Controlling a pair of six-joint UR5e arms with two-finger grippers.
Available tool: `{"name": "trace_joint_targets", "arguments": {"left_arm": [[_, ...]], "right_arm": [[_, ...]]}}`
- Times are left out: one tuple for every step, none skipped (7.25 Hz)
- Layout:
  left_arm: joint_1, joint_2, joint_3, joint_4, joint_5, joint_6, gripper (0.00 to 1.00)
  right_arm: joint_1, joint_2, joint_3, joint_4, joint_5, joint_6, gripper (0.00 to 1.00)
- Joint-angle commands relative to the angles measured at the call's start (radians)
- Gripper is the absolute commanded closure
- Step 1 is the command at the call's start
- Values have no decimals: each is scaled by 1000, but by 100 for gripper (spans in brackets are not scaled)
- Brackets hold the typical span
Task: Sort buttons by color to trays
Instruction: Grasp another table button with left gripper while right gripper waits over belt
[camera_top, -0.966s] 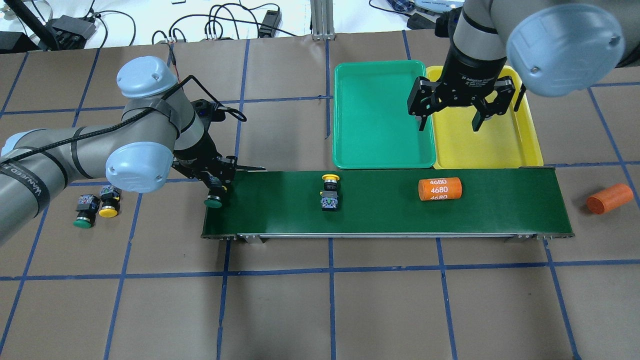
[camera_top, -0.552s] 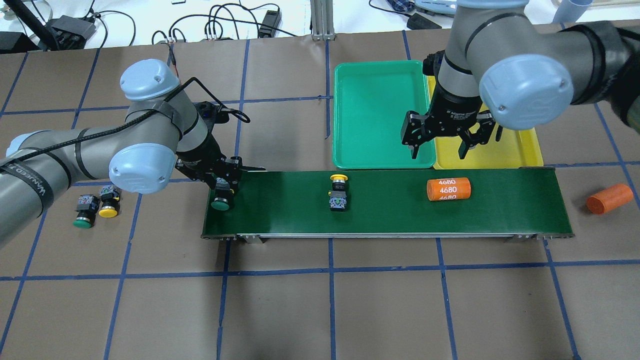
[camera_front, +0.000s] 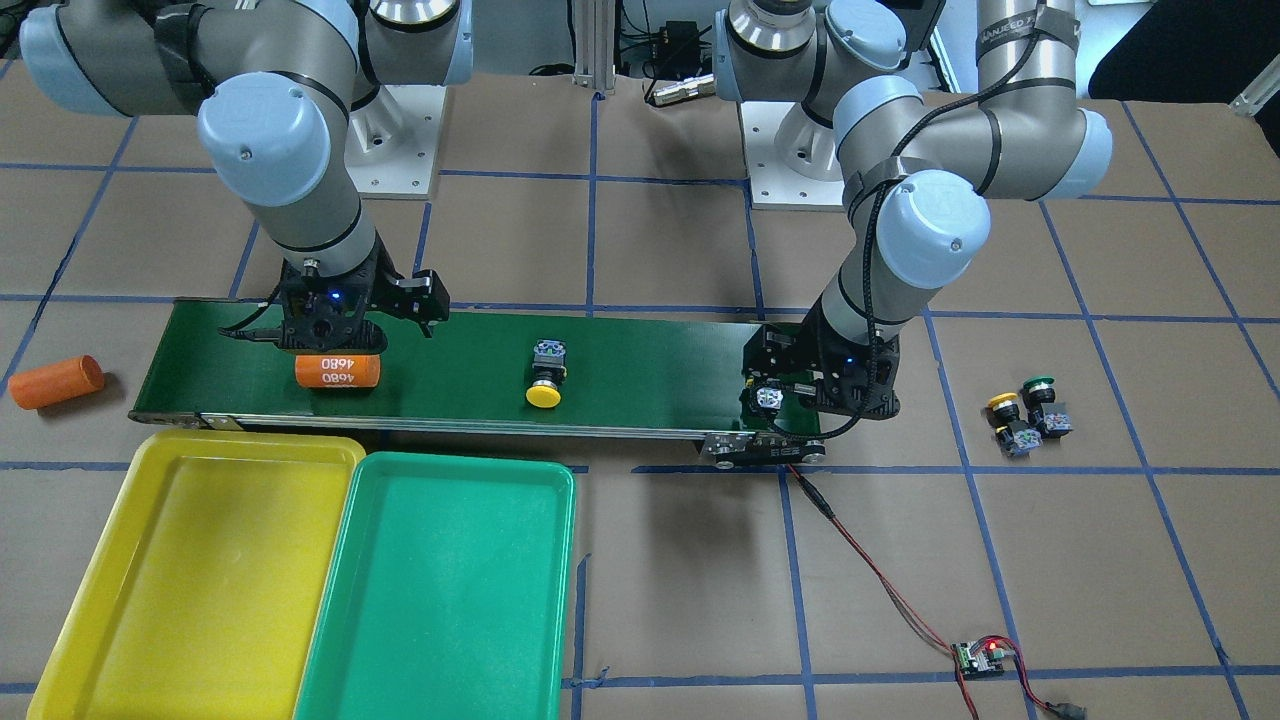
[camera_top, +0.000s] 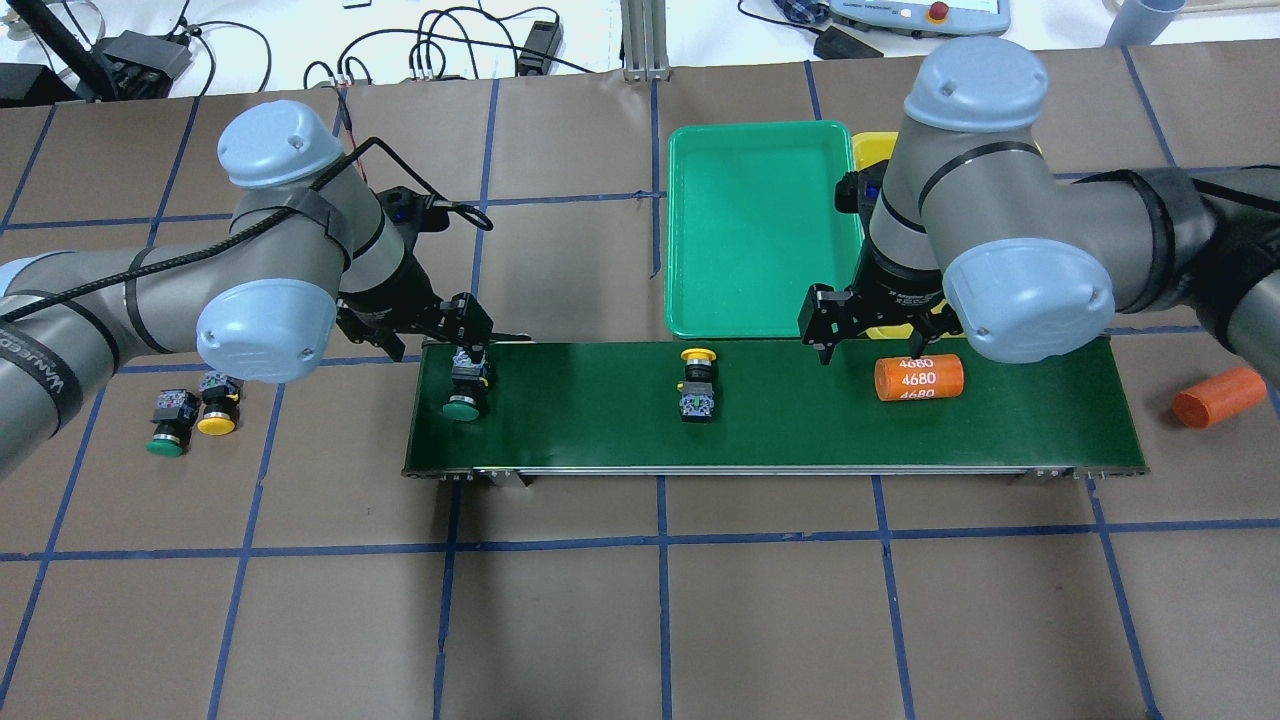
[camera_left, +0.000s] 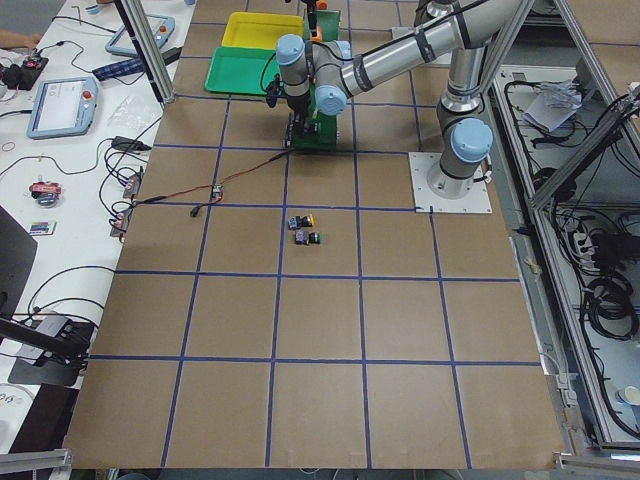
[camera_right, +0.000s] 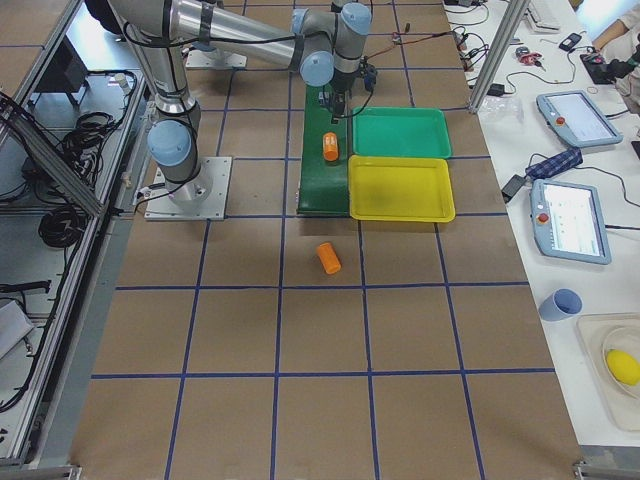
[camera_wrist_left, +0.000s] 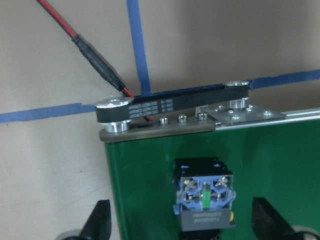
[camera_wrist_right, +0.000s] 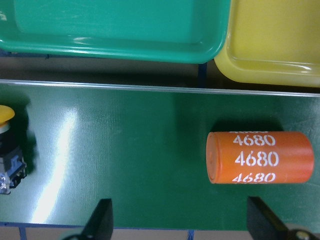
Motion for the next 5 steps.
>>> {"name": "trace_joint_targets", "arguments": {"left_arm": [[74, 62, 24, -45, 126, 13, 0], [172, 72, 21, -50, 125, 18, 0], [264, 70, 13, -39, 131, 47, 0], [346, 29, 9, 15, 127, 97, 0], [415, 0, -16, 54, 125, 139, 0]], "right_arm": [[-8, -21, 56, -79, 4, 5, 7], [-12, -22, 64, -88, 5, -4, 8], [-9, -22, 71, -105, 8, -4, 8], [-12, -20, 87, -124, 8, -7, 8], [-13, -20, 102, -156, 8, -25, 8]]}}
